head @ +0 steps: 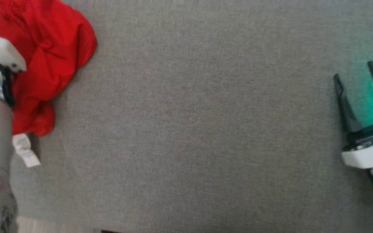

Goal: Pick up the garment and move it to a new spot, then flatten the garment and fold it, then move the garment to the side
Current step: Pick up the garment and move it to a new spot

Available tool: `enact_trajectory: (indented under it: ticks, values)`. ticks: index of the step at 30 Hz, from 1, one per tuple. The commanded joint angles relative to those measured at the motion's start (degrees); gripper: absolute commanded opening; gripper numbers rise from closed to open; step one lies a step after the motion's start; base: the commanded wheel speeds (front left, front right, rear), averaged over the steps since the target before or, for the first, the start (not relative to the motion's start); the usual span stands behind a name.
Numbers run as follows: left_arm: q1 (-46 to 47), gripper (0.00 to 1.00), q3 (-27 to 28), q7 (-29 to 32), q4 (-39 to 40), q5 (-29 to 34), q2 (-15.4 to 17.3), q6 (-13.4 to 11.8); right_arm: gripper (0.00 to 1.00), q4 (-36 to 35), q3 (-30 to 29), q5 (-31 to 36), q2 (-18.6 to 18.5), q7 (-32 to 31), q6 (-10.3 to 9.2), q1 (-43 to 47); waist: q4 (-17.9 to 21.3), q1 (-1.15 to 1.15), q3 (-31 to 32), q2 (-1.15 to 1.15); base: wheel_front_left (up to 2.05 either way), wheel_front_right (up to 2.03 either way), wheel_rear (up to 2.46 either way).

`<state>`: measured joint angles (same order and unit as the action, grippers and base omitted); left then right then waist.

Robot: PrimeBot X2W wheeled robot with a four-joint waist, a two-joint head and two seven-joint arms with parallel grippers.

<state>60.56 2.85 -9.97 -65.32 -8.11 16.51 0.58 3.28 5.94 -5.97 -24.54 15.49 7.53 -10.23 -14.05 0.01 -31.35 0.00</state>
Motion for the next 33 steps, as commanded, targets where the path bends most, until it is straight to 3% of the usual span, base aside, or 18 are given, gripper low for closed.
enact_trajectory:
  ticks: [1, 7, 13, 18, 25, 33]
  values:
    - [2.73, 0.0, -0.56, -2.02, 3.04, 1.64, 4.8, 0.31, 1.0, 0.42, 1.92, 0.4, 0.85, -0.49, -0.04, 2.15, 1.73, -0.01, 3.74, 0.0, 0.0, 0.0, 0.0]
    - [4.69, 0.0, -5.64, -4.65, 10.91, 5.68, 5.83, 2.36, 1.0, 1.22, 2.4, 0.4, 6.39, -0.49, -0.04, 2.95, 6.16, -0.01, 13.06, 0.0, 0.0, 0.0, 0.0]
    - [5.55, 0.0, -10.09, -4.47, 20.35, 6.15, 4.07, 5.46, 1.0, 1.47, 1.87, 0.98, 11.25, -0.49, -0.04, 7.24, 12.47, -0.01, 22.08, 0.0, 0.0, 0.0, 0.0]
    - [5.07, 0.0, -14.49, -2.08, 27.75, 5.23, 1.96, 6.53, 1.0, 0.7, 1.5, 1.26, 13.59, -0.49, -0.04, 10.5, 18.17, -0.01, 26.78, 0.0, 0.0, 0.0, 0.0]
    - [0.6, 0.0, -20.11, -0.04, 35.52, 2.27, -0.5, 6.85, 1.0, -0.74, 1.31, 1.52, 14.91, -0.49, -0.04, 12.08, 25.58, -0.01, 28.33, 0.0, 0.0, 0.0, 0.0]
    - [-10.77, 0.0, -27.72, -1.54, 38.13, 2.53, -5.98, 6.87, 1.0, -1.58, 1.05, 1.47, 16.18, -0.49, -0.04, 12.72, 28.62, -0.01, 25.54, 0.0, 0.0, 0.0, 0.0]
